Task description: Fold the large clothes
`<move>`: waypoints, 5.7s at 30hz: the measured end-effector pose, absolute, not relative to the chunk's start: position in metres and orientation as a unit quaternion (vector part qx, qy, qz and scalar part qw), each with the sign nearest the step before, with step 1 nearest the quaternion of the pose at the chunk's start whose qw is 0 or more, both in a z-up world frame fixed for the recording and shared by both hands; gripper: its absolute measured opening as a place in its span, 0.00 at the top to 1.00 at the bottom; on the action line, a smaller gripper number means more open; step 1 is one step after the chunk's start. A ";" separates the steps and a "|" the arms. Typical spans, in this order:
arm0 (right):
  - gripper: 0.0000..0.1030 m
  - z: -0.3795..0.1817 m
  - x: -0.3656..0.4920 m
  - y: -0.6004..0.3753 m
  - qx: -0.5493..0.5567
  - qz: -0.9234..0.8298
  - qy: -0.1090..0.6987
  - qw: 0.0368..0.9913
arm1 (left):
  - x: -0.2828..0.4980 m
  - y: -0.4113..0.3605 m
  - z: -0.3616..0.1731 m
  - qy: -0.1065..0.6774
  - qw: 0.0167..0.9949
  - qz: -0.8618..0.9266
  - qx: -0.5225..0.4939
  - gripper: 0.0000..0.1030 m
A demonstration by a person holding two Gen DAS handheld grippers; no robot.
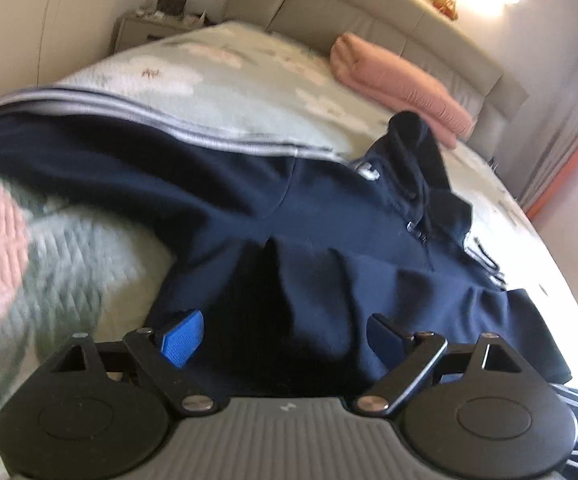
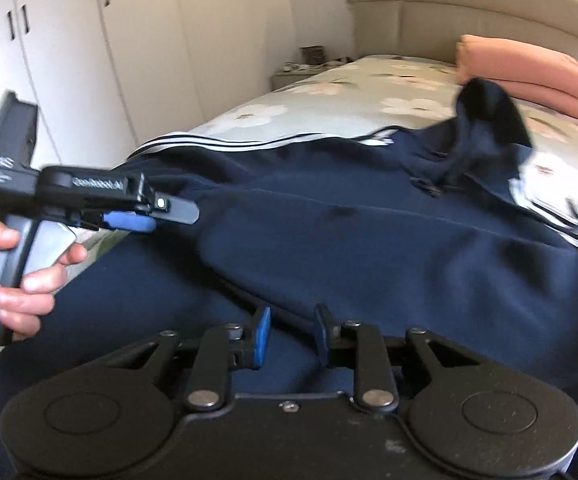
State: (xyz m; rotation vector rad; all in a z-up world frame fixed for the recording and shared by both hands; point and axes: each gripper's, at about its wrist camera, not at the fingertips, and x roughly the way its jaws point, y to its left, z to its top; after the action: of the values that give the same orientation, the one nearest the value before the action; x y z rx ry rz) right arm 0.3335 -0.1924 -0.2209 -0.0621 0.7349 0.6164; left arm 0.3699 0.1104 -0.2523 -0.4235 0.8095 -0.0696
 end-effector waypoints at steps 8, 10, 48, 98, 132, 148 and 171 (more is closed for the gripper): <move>0.71 -0.218 0.327 -0.210 -0.044 0.246 0.346 0.904 | 0.429 0.057 -0.261 0.394 0.910 -0.033 -0.121 0.88; 0.71 -0.212 0.329 -0.213 -0.067 0.222 0.325 0.917 | 0.436 0.053 -0.242 0.366 0.924 -0.050 -0.098 0.88; 0.68 -0.239 0.409 -0.240 0.034 0.066 0.391 0.918 | 0.450 0.110 -0.240 0.330 0.942 -0.042 -0.040 0.64; 0.26 -0.230 0.308 -0.235 0.075 0.090 0.380 0.917 | 0.409 -0.011 -0.175 0.233 0.919 -0.268 0.170 0.73; 0.13 -0.217 0.447 -0.033 0.006 0.281 0.391 0.876 | 0.338 0.111 -0.272 0.293 0.939 -0.152 -0.100 0.50; 0.87 -0.181 0.422 -0.096 0.046 0.198 0.283 0.937 | 0.340 0.106 -0.270 0.301 0.938 -0.147 -0.091 0.50; 0.15 -0.221 0.425 -0.325 0.147 0.028 0.322 0.935 | 0.395 0.060 -0.225 0.293 0.947 -0.131 0.023 0.48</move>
State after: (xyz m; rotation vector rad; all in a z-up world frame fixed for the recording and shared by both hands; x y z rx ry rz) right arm 0.4254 -0.3253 -0.2212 0.3013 0.6582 0.0580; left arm 0.3948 0.0601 -0.2251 0.0473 0.5966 -0.2672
